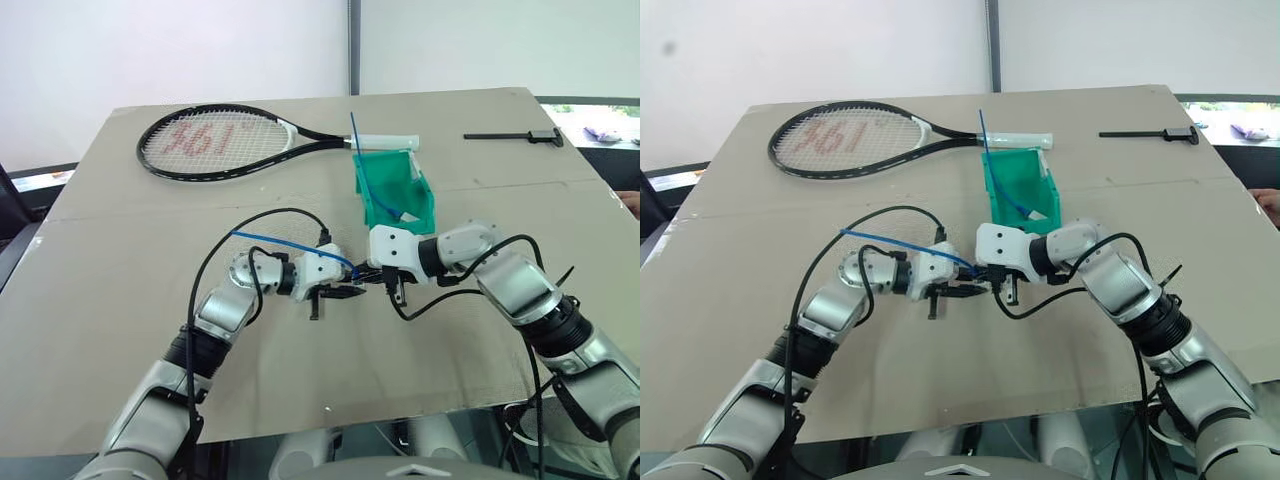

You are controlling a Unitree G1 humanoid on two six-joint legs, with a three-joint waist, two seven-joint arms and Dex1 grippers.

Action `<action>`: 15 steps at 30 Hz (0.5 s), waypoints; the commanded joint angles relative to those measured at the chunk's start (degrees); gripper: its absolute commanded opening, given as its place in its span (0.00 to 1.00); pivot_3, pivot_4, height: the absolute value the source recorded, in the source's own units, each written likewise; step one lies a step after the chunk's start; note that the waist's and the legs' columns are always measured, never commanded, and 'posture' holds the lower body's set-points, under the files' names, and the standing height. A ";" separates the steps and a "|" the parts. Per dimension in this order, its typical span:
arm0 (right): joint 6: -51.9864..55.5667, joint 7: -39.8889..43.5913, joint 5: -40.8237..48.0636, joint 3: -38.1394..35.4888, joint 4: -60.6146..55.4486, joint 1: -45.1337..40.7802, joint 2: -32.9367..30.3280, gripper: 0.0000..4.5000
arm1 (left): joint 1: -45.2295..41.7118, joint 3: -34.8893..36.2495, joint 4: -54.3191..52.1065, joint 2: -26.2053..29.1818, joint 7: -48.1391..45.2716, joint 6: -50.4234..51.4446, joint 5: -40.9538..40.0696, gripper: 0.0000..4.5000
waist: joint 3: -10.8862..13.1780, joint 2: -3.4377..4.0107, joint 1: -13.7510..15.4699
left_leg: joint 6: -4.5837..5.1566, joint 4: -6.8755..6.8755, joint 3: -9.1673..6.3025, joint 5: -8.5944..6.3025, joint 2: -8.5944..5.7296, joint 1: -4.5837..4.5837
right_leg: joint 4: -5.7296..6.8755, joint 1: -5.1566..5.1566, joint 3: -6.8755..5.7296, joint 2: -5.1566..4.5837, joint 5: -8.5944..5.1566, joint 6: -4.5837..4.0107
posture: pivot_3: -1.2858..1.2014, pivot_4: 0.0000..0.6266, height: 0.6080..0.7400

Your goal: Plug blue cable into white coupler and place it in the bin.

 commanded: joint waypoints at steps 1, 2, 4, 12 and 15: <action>-0.09 -0.73 -3.95 3.95 6.56 3.67 -0.27 0.00 | 0.48 -0.11 -0.88 0.32 -0.28 0.68 0.93 0.08 | -0.01 0.00 -0.11 | 0.01 -0.02 0.00 0.00 0.01 0.15 | 0.00 0.15 0.00 0.01 -0.02 0.02 | 0.52 0.24 1.00; -1.06 -1.02 -4.28 3.70 6.59 3.99 -0.40 0.00 | 0.48 -0.09 -1.12 0.35 -0.23 0.90 0.88 0.08 | -0.02 -0.01 -0.12 | 0.01 -0.06 0.00 -0.01 0.02 0.31 | 0.00 0.30 0.01 0.03 -0.08 0.11 | 0.52 0.24 1.00; -0.46 -3.74 -1.71 -0.40 5.31 4.97 1.47 0.00 | 0.54 0.13 -1.65 0.36 0.10 1.55 0.73 0.08 | -0.04 -0.03 -0.13 | 0.01 -0.21 0.00 -0.01 0.04 0.61 | -0.01 0.56 0.02 0.05 -0.18 0.26 | 0.52 0.24 1.00; -1.21 -15.68 12.05 -27.43 -19.10 14.44 3.54 0.66 | -2.29 7.99 -9.28 -1.78 4.74 18.18 -8.33 0.08 | 0.17 0.10 0.38 | -0.07 -0.07 -0.09 0.04 0.02 -0.37 | 0.05 -0.35 0.01 0.05 0.00 0.00 | 0.52 0.24 1.00; 3.58 -17.91 16.72 -33.40 -29.25 20.21 1.79 0.75 | -6.44 11.39 -11.75 -4.06 8.94 28.12 -12.25 0.08 | 0.16 0.08 0.84 | -0.34 0.36 -0.42 0.17 -0.02 -1.22 | 0.07 -0.89 -0.31 -0.04 0.02 -0.01 | 0.52 0.24 1.00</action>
